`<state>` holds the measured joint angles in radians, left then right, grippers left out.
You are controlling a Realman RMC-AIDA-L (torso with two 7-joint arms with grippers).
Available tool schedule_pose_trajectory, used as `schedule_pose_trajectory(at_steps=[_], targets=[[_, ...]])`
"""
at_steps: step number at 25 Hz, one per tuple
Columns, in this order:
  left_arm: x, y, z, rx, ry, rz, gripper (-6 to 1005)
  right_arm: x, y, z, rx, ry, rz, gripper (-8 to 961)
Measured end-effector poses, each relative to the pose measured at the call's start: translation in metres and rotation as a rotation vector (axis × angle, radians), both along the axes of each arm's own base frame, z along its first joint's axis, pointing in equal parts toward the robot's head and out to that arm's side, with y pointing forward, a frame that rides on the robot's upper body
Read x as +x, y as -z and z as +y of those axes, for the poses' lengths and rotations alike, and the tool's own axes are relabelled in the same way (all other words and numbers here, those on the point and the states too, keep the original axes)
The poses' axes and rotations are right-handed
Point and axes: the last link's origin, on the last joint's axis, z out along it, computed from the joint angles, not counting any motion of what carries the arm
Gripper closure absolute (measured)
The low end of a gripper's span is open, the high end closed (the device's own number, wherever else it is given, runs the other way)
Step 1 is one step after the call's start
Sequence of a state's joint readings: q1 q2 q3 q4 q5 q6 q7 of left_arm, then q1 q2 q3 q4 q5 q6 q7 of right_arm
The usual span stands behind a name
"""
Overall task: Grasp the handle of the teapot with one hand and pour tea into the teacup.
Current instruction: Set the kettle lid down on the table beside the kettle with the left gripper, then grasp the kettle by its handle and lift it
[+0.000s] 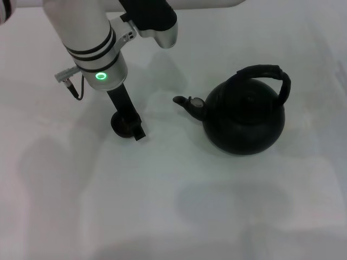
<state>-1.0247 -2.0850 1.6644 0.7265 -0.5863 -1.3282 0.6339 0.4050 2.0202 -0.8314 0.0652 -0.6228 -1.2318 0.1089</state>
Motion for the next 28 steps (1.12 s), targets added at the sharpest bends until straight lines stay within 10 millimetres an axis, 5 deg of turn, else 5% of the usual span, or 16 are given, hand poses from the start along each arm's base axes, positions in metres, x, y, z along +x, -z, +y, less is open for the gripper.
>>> schedule_pose_trajectory(at_steps=[20,28], targets=[[0.011,-0.044,-0.004,0.223,0.164,-0.107,188,0.001,-0.005,-0.001,0.013,-0.009,-0.009,135],[-0.005,-0.08,-0.003,0.441,0.232,-0.381,189,0.003,-0.015,-0.005,0.035,-0.041,-0.041,134]])
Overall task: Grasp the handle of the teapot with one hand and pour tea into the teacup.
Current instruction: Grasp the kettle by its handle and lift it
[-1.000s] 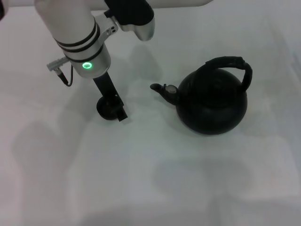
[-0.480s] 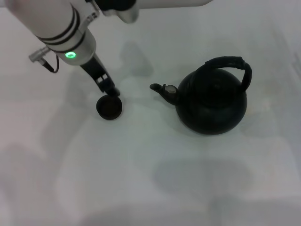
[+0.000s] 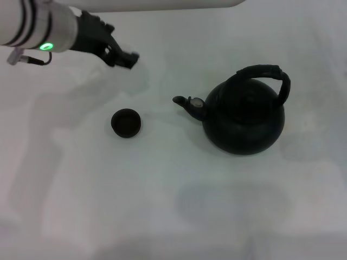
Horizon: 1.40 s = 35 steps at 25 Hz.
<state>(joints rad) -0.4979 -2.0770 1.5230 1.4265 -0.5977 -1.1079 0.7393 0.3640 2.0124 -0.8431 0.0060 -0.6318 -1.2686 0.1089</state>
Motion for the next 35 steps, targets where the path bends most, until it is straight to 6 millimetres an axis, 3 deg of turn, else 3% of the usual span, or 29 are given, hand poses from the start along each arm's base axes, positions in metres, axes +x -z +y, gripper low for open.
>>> schedule_pose_trajectory(at_steps=[9,15,18,19,21,26,28,35], targets=[[-0.056,-0.04,-0.021,0.246,0.12,-0.391,192,0.001,-0.029,0.0,-0.11,-0.073,0.026,134],[-0.097,-0.039,-0.049,0.374,0.207,-0.545,192,-0.017,-0.039,0.004,-0.349,-0.066,-0.068,134],[-0.107,-0.037,-0.058,0.409,0.224,-0.594,192,-0.024,-0.039,-0.005,-0.463,-0.049,-0.084,134],[-0.122,-0.032,-0.068,0.445,0.236,-0.635,193,-0.026,-0.039,-0.01,-0.503,-0.038,-0.08,134],[-0.133,-0.03,-0.074,0.469,0.223,-0.654,193,-0.027,-0.038,-0.019,-0.566,-0.025,-0.07,134],[-0.161,-0.028,-0.094,0.515,0.185,-0.695,193,-0.029,-0.046,-0.046,-0.701,-0.028,0.045,134],[-0.165,-0.026,-0.097,0.516,0.18,-0.7,193,-0.031,-0.055,-0.068,-0.753,-0.054,0.121,134],[-0.178,-0.011,-0.11,0.503,0.159,-0.679,190,-0.038,-0.051,-0.085,-0.835,-0.081,0.171,133]])
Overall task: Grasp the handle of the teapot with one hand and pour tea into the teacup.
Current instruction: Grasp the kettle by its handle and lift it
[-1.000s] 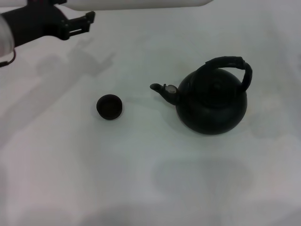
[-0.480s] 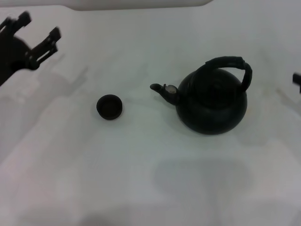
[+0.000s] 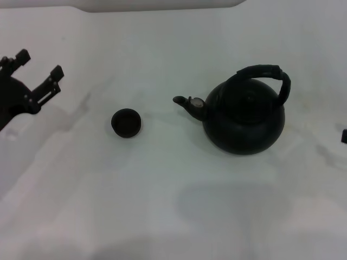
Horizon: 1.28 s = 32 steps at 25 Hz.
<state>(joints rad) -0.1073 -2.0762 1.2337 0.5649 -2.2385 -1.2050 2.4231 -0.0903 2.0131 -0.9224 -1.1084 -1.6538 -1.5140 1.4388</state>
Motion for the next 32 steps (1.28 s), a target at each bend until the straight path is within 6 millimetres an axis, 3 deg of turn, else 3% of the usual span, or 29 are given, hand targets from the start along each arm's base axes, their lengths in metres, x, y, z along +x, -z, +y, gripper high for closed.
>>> schedule_pose_trajectory(at_steps=[8,22,32], targets=[[-0.01,0.011,-0.012,-0.028,-0.041,-0.011,185,-0.015,0.019,0.005,-0.062,-0.058,0.042,133],[-0.008,0.013,-0.017,-0.025,-0.012,-0.026,184,-0.03,0.055,0.051,0.0,-0.112,-0.01,135],[-0.007,0.012,-0.016,-0.024,-0.006,-0.025,184,-0.033,0.061,0.066,0.041,-0.114,-0.021,139]])
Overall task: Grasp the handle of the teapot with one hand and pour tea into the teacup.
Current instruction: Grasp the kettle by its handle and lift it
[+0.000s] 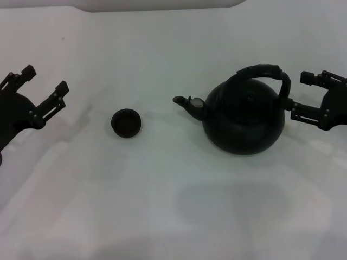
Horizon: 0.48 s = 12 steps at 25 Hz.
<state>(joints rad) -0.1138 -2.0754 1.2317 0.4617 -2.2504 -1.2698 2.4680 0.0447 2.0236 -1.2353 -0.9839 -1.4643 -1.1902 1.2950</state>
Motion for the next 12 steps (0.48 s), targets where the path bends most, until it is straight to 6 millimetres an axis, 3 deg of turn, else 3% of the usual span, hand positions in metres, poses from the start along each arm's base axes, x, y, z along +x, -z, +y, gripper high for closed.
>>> schedule_pose_trajectory(at_steps=[12], targets=[[0.0003,-0.0013,0.0014,-0.001,0.006,0.01,183,0.0,0.009,0.0114,0.021,0.023,0.017,155]])
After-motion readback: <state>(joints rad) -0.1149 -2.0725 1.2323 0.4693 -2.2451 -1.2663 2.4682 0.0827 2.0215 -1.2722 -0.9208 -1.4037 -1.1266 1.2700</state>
